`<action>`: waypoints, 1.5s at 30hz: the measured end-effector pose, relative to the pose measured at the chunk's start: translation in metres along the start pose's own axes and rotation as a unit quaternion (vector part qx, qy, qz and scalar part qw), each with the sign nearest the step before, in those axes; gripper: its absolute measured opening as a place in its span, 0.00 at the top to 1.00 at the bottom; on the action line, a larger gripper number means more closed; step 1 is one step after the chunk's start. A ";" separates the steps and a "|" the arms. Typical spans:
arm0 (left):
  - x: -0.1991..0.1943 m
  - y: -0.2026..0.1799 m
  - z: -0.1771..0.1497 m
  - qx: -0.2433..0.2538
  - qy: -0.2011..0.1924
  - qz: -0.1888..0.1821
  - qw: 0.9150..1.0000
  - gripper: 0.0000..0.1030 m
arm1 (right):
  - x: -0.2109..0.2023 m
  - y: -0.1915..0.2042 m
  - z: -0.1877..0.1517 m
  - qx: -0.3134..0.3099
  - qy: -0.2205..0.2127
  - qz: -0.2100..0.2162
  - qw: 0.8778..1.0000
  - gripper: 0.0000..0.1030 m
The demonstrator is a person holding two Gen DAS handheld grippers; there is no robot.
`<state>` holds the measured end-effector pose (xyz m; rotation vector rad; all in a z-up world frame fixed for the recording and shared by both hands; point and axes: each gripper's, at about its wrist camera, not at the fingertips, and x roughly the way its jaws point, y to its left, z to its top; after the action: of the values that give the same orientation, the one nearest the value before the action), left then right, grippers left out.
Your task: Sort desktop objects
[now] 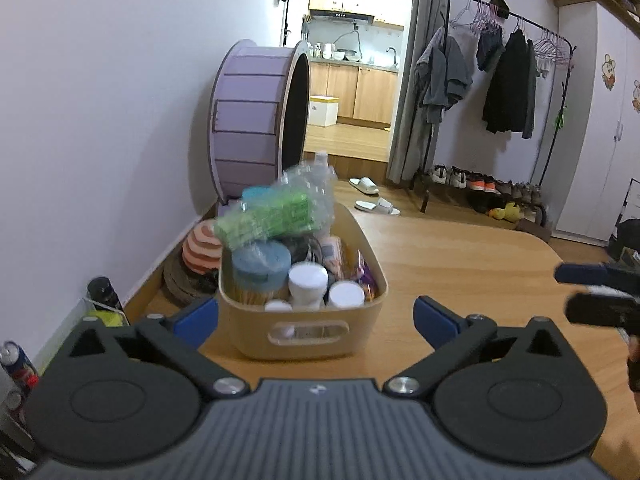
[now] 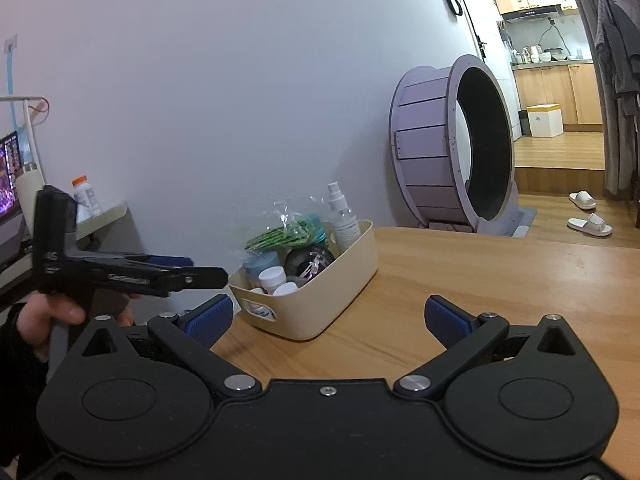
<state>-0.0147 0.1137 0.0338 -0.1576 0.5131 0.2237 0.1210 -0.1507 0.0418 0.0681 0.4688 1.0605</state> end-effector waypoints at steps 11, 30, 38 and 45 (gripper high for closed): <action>-0.001 0.009 -0.018 -0.007 0.003 0.007 1.000 0.00 | 0.017 0.029 0.006 -0.035 0.009 0.001 0.999 0.00; -0.009 0.034 -0.026 -0.039 -0.004 0.029 0.999 0.00 | 0.043 0.059 0.006 -0.063 0.018 -0.006 0.998 0.00; -0.010 0.032 -0.026 -0.039 -0.004 0.025 0.999 0.00 | 0.046 0.063 0.009 -0.068 0.011 -0.007 0.998 0.00; -0.007 0.035 -0.025 -0.040 -0.002 0.023 0.999 0.00 | 0.044 0.065 0.009 -0.069 0.007 -0.006 0.998 0.00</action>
<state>-0.0415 0.1414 0.0122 -0.2227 0.5050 0.2894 0.0888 -0.0799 0.0532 -0.0648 0.4069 1.0792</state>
